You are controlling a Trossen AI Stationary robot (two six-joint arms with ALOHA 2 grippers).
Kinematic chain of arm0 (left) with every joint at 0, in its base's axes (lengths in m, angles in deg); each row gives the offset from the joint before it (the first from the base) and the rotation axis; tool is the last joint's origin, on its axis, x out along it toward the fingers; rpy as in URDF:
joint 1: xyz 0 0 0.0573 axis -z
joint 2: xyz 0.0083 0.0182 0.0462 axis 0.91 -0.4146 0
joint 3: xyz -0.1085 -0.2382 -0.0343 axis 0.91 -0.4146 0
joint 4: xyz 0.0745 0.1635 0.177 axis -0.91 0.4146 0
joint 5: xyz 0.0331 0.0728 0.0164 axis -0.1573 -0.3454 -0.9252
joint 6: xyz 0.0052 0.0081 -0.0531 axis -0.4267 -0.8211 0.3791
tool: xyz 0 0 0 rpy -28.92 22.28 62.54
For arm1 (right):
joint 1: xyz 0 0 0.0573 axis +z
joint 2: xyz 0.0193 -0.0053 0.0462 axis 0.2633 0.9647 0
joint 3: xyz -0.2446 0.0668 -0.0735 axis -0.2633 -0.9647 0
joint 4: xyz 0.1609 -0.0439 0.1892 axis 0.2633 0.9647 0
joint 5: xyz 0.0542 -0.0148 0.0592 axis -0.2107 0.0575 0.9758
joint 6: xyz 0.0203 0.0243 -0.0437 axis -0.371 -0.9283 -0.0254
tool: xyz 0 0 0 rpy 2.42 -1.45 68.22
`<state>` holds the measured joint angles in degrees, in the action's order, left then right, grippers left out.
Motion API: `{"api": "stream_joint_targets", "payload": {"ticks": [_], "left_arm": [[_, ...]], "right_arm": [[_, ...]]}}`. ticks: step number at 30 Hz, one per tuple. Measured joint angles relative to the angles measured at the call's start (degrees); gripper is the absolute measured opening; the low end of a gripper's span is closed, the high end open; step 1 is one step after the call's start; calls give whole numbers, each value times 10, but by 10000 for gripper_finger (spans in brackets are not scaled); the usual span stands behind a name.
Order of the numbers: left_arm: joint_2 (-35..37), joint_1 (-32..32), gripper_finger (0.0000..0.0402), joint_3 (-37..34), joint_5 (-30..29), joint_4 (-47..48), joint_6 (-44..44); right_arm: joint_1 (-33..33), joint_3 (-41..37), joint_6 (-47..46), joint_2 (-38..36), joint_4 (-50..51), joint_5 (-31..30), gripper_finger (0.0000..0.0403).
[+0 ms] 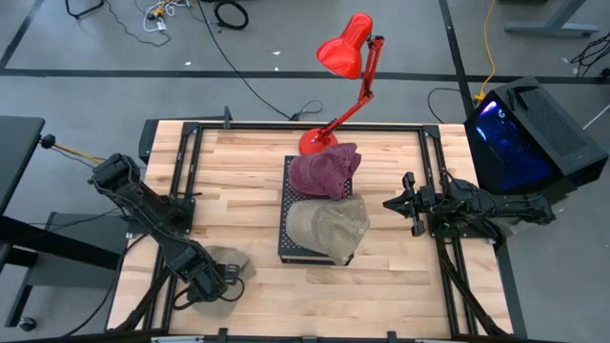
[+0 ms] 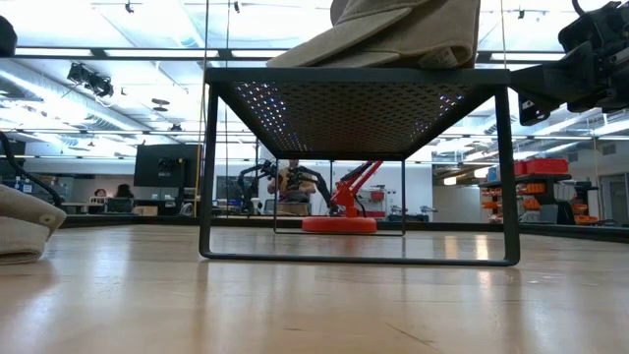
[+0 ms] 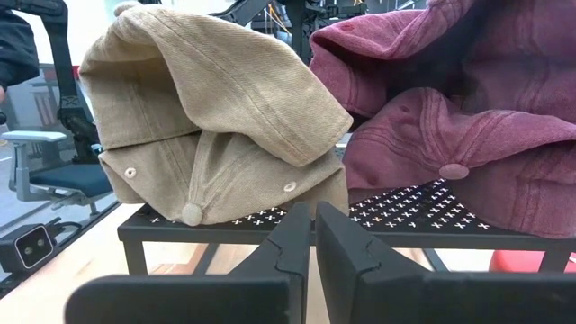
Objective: Pick & Place hat
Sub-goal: Stack the brown cap on top of the brown cap on the shelf
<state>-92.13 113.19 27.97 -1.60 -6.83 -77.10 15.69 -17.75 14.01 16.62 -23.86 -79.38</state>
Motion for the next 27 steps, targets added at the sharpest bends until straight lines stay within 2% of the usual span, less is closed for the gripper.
{"api": "stream_joint_targets", "payload": {"ticks": [15, 27], "left_arm": [[0, 0, 8, 0, 0, 0, 0], [0, 0, 3, 0, 0, 0, 10]], "right_arm": [[0, 0, 0, 0, 0, 0, 27], [0, 0, 0, 0, 0, 0, 27]]}}
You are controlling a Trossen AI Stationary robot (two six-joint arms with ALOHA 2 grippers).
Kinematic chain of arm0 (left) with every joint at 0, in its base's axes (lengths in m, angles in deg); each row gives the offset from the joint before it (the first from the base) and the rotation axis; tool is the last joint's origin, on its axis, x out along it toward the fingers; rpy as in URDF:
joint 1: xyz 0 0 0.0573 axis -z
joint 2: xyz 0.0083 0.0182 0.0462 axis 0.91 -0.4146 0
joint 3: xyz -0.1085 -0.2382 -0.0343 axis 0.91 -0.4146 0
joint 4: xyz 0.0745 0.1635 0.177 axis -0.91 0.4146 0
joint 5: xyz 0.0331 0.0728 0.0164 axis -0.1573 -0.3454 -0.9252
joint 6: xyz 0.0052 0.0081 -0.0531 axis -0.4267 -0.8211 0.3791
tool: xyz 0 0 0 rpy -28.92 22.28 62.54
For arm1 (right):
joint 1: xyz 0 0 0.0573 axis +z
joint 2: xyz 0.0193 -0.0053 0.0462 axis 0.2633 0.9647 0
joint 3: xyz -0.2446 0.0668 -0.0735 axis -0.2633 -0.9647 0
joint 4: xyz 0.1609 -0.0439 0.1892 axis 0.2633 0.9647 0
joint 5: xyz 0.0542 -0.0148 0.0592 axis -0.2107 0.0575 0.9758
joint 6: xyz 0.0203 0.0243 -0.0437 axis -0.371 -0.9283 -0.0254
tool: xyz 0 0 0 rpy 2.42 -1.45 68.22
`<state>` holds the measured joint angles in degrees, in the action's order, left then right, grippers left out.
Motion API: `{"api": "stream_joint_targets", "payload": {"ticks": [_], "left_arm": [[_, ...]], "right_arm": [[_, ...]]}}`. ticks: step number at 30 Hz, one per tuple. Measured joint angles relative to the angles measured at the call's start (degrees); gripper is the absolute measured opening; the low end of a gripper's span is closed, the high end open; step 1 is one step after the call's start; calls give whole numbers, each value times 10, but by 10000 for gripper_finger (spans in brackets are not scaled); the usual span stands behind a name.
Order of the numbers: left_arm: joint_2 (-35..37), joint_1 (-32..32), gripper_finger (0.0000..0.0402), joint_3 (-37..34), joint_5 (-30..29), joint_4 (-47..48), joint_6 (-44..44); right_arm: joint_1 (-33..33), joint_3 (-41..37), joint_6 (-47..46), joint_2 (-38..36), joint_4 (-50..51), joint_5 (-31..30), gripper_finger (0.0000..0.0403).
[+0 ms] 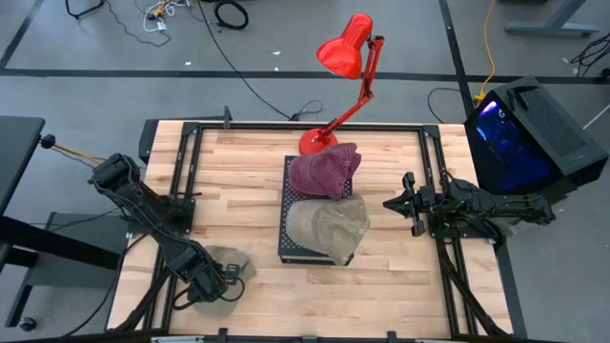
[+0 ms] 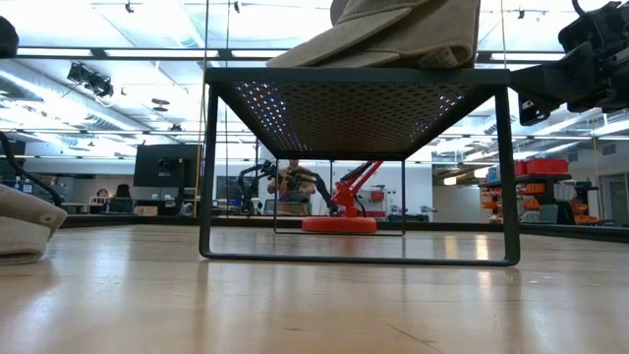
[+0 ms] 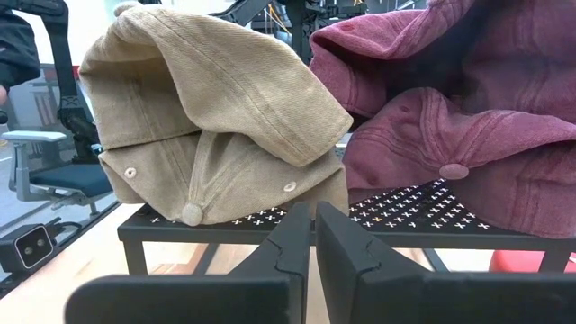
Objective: Pick & Place hat
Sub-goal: Stack the brown cap on top of the brown cap on the shelf
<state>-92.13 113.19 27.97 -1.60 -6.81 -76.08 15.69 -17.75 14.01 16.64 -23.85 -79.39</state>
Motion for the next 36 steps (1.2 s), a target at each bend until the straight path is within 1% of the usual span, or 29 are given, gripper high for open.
{"api": "stream_joint_targets", "payload": {"ticks": [7, 16, 24, 36], "left_arm": [[0, 0, 2, 15, -1, 20, 12], [0, 0, 1, 71, -3, 45, 24], [0, 0, 1, 134, -6, 84, 22], [1, 1, 0, 246, -51, 150, 22]], "right_arm": [[0, 0, 0, 0, 0, 0, 27], [0, 0, 0, 0, 0, 0, 27], [0, 0, 0, 0, 0, 0, 27], [0, 0, 0, 0, 0, 0, 27]]}}
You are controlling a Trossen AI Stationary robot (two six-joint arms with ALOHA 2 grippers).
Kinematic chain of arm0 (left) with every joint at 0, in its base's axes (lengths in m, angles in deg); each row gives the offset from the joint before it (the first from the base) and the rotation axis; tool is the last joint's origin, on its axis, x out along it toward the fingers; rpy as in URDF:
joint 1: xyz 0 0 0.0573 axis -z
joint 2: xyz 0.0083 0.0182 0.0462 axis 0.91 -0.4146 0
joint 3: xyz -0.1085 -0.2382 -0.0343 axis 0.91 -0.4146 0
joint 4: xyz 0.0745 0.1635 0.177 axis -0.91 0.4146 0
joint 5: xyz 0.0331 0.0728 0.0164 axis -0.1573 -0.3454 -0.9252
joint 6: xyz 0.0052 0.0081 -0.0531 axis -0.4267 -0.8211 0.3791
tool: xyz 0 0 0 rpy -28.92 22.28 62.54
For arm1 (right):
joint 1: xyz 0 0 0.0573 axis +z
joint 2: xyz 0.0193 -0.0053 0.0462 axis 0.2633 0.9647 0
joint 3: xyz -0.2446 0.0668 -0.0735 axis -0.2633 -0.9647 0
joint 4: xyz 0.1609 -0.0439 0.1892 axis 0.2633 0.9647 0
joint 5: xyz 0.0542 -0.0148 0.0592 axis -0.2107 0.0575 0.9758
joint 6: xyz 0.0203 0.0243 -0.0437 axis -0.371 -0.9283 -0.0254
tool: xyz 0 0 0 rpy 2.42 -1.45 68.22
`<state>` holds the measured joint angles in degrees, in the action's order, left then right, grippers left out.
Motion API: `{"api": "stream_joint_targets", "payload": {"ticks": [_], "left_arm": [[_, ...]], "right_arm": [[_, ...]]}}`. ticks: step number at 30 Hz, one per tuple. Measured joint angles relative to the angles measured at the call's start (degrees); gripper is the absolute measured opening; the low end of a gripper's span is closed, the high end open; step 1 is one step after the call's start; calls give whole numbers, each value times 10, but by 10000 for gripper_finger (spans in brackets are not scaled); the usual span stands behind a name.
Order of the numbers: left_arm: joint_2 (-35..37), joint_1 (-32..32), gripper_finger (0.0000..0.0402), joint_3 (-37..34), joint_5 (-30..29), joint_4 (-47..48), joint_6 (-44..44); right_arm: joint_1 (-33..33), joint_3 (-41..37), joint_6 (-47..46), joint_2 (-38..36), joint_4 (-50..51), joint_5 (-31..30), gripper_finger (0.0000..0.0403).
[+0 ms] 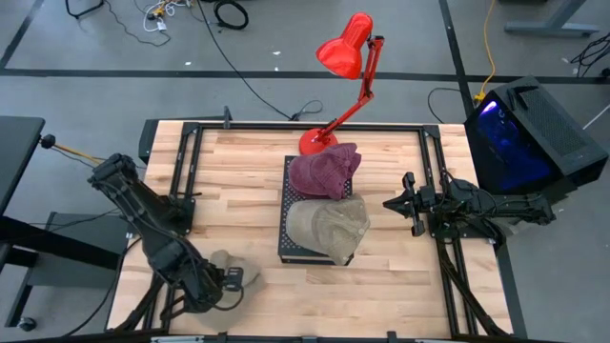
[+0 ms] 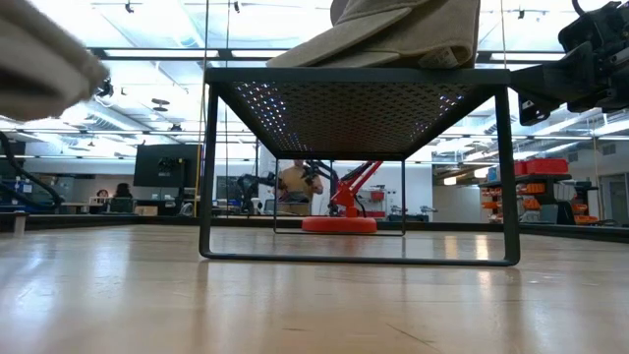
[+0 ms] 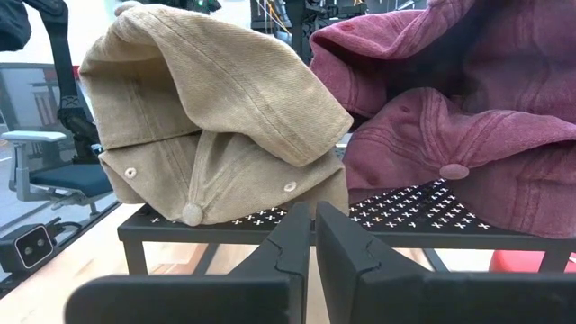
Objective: Pick & Place hat
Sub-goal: Stack the brown cap on top of the brown cap on the shelf
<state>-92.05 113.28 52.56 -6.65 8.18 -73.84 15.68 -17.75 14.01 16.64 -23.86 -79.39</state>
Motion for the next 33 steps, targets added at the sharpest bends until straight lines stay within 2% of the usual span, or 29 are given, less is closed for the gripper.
{"api": "stream_joint_targets", "payload": {"ticks": [11, 23, 33], "left_arm": [[0, 0, 0, 95, -54, 56, -1], [0, 0, 0, 181, -61, 84, 4], [0, -1, 0, 226, -124, 88, 1]], "right_arm": [[0, 0, 0, 0, 0, 0, 27], [0, 0, 0, 0, 0, 0, 27], [0, 0, 0, 0, 0, 0, 27]]}}
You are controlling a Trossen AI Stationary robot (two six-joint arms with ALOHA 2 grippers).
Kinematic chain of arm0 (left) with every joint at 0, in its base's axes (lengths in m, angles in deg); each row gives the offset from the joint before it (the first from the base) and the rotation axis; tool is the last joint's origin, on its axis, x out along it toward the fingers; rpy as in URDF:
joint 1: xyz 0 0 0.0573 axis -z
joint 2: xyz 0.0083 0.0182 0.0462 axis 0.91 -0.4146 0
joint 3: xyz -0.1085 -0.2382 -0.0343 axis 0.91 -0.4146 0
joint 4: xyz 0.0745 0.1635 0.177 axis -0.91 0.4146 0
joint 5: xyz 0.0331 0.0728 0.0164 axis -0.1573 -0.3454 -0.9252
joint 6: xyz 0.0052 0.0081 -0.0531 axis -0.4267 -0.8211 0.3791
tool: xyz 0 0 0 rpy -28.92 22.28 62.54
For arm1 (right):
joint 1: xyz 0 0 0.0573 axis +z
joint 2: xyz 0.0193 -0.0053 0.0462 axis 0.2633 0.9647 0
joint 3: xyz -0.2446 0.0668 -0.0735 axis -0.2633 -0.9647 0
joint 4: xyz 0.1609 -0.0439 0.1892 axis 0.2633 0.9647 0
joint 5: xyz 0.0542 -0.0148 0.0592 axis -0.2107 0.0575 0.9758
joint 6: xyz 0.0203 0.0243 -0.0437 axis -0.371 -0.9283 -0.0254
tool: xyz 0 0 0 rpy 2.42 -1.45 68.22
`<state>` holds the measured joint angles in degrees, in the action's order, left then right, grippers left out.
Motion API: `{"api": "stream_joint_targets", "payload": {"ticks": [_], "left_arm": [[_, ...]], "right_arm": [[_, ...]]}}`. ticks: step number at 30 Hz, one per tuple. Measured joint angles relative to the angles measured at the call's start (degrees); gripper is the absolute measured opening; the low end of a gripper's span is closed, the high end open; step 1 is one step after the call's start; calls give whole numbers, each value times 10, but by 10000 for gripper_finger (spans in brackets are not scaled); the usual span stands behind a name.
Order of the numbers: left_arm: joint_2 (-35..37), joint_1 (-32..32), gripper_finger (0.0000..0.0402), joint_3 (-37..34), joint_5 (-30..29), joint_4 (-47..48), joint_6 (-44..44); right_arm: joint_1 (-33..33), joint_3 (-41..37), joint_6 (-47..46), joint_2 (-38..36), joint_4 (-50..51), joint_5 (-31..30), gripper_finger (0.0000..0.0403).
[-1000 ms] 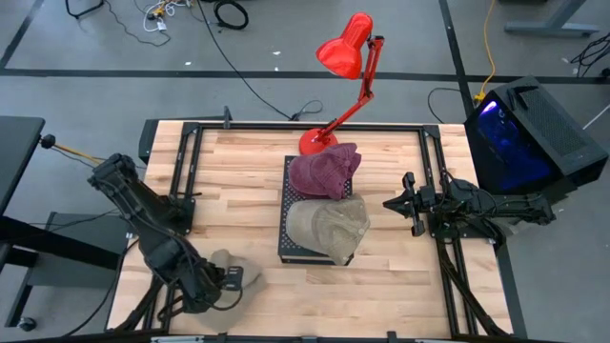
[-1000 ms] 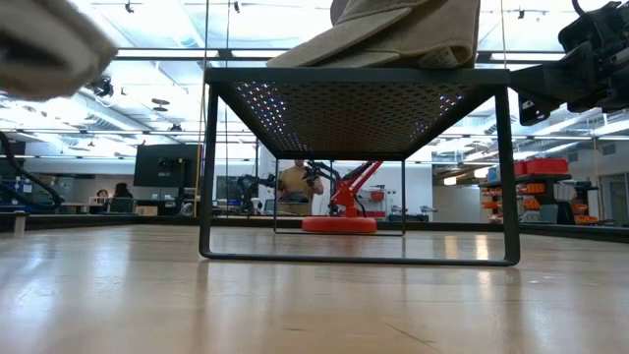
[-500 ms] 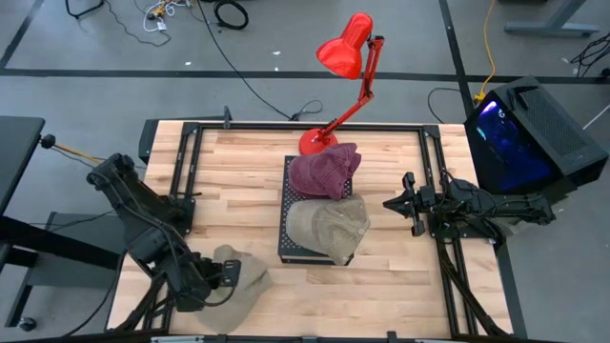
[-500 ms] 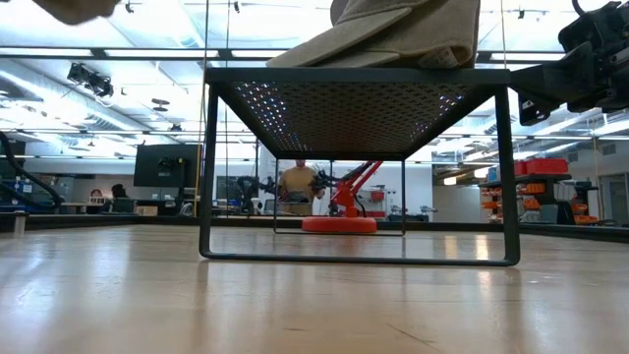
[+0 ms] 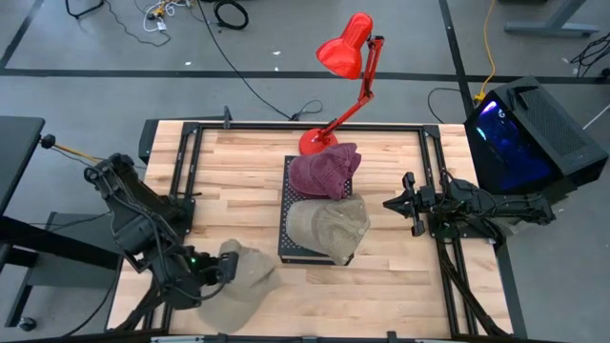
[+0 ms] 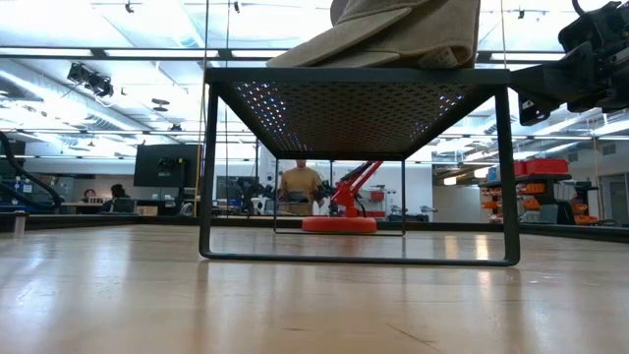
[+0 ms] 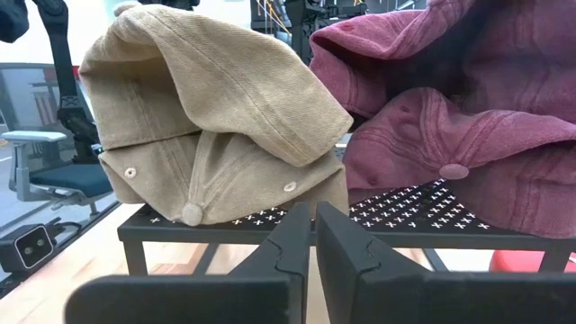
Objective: Pick & Place hat
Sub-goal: Stack the brown cap on top of the brown cap on the shelf
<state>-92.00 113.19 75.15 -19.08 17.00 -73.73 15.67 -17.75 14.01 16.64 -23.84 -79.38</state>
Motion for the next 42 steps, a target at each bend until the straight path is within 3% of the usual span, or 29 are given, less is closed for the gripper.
{"api": "stream_joint_targets", "payload": {"ticks": [11, 23, 33, 42], "left_arm": [[0, -17, 0, 2, -80, 0, -47], [0, -53, 0, 2, -78, -5, -88], [0, -47, 0, 2, 9, -4, -94], [-9, -47, 0, 2, 48, 18, -94]], "right_arm": [[0, 0, 0, 0, 0, 0, 27], [0, 0, 0, 0, 0, 0, 27], [0, 0, 0, 0, 0, 0, 27], [0, 0, 0, 0, 0, 0, 27]]}}
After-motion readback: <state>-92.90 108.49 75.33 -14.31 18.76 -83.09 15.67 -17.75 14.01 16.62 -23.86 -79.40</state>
